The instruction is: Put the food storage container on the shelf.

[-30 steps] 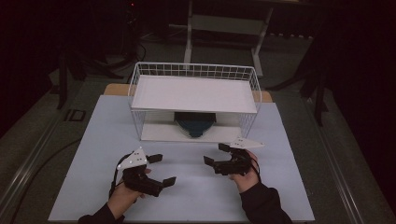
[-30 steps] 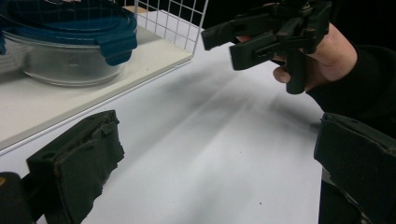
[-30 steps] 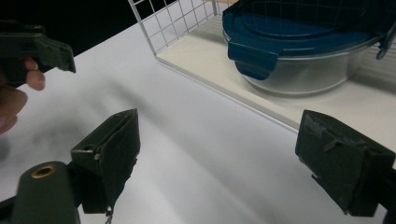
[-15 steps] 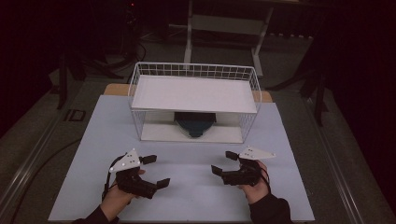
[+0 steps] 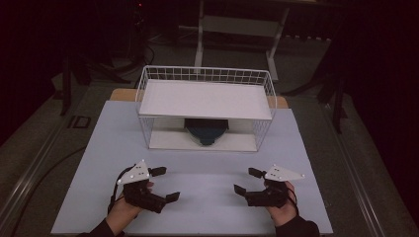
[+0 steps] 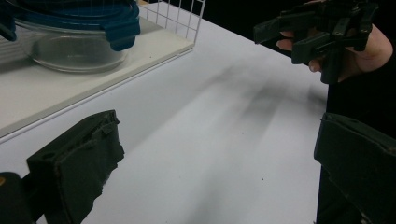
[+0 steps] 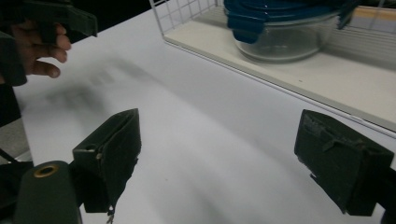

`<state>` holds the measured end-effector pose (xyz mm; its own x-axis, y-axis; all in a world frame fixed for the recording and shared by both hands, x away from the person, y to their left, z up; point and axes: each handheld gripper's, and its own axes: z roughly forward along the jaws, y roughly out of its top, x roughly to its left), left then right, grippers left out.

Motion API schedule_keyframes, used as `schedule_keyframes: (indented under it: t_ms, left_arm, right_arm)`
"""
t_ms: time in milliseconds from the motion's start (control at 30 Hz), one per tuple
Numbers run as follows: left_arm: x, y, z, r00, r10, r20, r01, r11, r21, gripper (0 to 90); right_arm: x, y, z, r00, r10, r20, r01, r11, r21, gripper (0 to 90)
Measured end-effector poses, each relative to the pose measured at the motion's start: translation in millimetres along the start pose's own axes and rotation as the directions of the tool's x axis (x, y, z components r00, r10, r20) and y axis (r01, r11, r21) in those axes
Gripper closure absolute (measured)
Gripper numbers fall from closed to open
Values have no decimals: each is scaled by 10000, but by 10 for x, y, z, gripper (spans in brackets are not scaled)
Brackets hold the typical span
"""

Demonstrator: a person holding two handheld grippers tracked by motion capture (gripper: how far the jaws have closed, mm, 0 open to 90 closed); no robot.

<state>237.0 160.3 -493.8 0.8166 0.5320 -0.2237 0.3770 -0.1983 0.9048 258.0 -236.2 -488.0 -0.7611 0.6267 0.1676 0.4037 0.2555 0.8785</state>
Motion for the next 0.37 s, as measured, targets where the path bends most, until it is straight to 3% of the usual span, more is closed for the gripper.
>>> schedule_keyframes:
  t_ms: [367]
  left_arm:
    - [-10,-1,5,9999,112,60,-112,9999,-91,8]
  right_arm:
    - [-87,-57,-26,9999,36,100,-36,9999,100,147]
